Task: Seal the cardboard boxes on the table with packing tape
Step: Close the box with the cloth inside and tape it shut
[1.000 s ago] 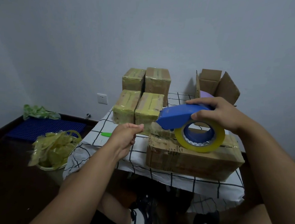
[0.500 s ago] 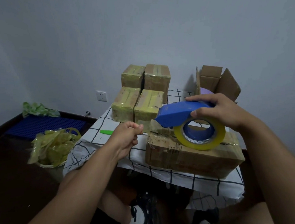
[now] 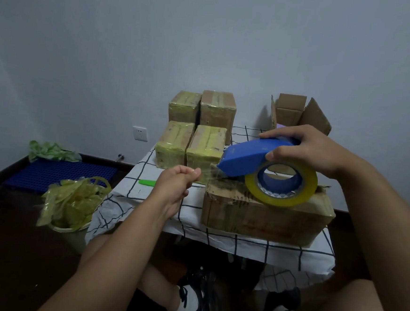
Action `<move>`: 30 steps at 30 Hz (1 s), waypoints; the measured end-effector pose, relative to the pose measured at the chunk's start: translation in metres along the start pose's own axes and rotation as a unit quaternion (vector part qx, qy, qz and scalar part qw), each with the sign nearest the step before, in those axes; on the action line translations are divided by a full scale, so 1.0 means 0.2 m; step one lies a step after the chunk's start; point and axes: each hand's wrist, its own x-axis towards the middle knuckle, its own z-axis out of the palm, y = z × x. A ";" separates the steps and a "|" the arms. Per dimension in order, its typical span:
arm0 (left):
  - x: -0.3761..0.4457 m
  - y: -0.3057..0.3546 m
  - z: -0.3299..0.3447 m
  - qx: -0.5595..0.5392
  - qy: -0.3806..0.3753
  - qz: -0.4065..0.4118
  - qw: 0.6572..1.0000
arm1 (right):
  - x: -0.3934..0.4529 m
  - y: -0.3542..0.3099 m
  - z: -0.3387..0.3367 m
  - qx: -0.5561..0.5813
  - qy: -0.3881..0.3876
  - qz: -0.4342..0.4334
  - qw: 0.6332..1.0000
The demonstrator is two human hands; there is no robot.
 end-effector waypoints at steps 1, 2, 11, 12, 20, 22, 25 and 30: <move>0.00 0.00 0.00 0.001 0.001 0.001 1.000 | 0.00 -0.01 0.00 -0.002 -0.003 0.002 1.000; 0.00 0.01 0.01 0.001 0.001 0.000 1.000 | 0.01 -0.01 0.00 -0.005 -0.005 0.006 1.000; 0.06 0.21 0.05 -0.033 -0.041 0.037 0.998 | 0.03 -0.05 -0.17 0.029 0.065 -0.031 0.997; 0.07 0.23 0.05 -0.031 -0.038 0.039 0.998 | 0.04 -0.05 -0.18 0.030 0.069 -0.032 0.997; 0.09 0.12 0.03 -0.002 -0.011 -0.016 1.000 | 0.06 0.12 -0.05 0.032 0.002 -0.004 0.999; 0.10 0.07 0.02 -0.001 -0.013 -0.032 0.999 | 0.06 0.14 -0.03 0.027 -0.001 -0.003 1.000; 0.10 0.01 0.01 -0.003 -0.027 -0.058 0.998 | 0.07 0.15 -0.03 0.015 -0.011 -0.005 1.000; 0.11 -0.03 -0.02 -0.026 -0.035 -0.101 0.994 | 0.10 0.12 -0.02 0.005 -0.025 -0.007 1.000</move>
